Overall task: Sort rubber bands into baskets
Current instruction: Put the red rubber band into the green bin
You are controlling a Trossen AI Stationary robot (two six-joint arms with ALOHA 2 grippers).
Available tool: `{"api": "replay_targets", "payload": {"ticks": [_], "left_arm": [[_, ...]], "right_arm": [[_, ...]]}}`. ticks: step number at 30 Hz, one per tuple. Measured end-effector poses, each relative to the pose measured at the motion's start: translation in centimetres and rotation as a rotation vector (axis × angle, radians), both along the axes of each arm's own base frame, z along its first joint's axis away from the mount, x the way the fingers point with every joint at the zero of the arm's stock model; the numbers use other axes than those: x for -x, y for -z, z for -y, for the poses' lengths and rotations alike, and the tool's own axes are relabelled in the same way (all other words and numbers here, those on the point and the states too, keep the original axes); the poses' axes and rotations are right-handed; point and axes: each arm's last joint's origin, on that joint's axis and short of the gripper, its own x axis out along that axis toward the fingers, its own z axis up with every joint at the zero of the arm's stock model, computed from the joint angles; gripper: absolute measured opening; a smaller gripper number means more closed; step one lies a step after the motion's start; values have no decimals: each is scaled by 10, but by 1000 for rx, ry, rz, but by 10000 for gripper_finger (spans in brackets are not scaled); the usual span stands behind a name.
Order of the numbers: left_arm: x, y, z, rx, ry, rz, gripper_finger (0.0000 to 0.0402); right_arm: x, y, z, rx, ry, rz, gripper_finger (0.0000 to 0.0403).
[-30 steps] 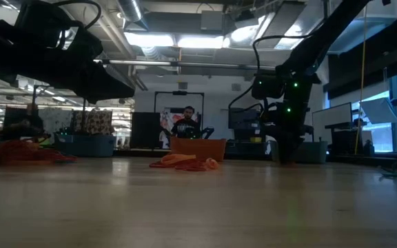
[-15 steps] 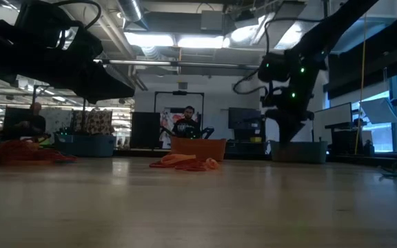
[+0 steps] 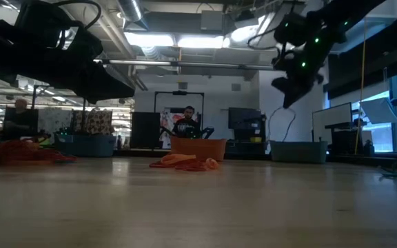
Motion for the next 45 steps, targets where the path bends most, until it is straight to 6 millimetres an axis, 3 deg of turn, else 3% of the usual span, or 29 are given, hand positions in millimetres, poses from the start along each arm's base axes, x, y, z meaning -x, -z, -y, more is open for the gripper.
{"api": "replay_targets", "payload": {"ticks": [4,9,22,27,35,39,45], "left_arm": [[0,0,0,0,0,0,45],[0,0,0,1,0,0,45],[0,0,0,0,0,0,45],[0,0,0,0,0,0,45],[0,0,0,-1,0,1,45],[0,0,0,-1,0,0,45],[0,-1,0,-6,2,5,45]], "right_arm": [[8,-11,-3,83,33,-29,4],[15,-10,-1,79,71,-80,4],[17,26,29,-91,176,-148,8],[17,41,34,-163,181,-198,50],[14,42,29,-291,88,-114,140],[9,33,22,-340,-9,1,157],[-20,26,-3,-401,-291,149,157]]}}
